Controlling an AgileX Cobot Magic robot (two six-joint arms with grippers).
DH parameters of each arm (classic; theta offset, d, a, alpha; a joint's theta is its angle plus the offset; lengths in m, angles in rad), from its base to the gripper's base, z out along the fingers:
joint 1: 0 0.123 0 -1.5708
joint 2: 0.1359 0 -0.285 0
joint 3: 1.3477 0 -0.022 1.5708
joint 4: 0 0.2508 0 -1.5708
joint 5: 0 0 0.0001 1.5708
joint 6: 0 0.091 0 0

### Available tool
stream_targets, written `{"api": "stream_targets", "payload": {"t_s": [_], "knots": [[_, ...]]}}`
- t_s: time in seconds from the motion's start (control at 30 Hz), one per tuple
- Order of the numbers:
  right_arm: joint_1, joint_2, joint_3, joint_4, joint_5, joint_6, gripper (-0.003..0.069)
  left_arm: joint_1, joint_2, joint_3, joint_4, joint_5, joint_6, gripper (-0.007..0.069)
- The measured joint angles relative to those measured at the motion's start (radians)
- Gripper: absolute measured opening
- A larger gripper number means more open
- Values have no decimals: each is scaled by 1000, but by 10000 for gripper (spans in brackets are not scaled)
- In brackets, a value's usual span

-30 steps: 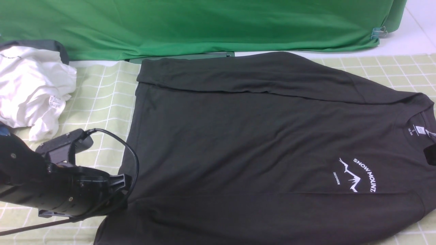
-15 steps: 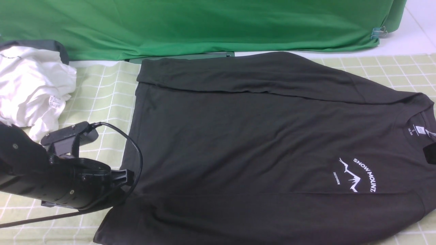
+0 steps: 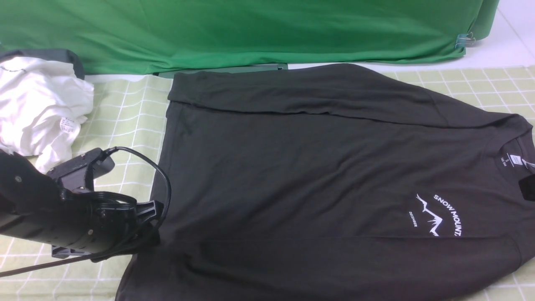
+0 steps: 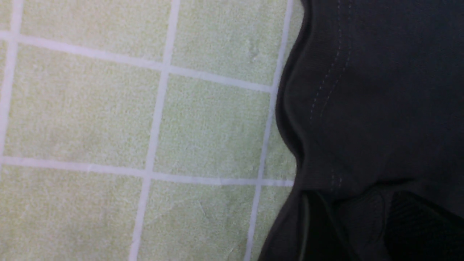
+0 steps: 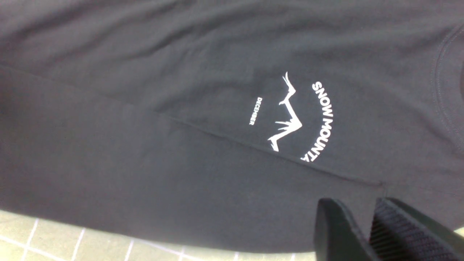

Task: Fold a long-sleeved shirt over a green coffee tablecloth.
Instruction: 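Fold the left side of the black T-shirt inward over its body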

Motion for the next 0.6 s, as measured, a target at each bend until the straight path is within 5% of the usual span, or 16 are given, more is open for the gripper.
{"api": "stream_targets", "payload": {"t_s": [0.13, 0.33, 0.6], "knots": [[0, 0, 0, 0, -1, 0, 165, 0, 0, -1, -13, 4, 10, 363], [0, 0, 0, 0, -1, 0, 166, 0, 39, -1, -14, 15, 26, 323], [0, 0, 0, 0, -1, 0, 175, 0, 83, -11, -46, 26, 101, 100]]}}
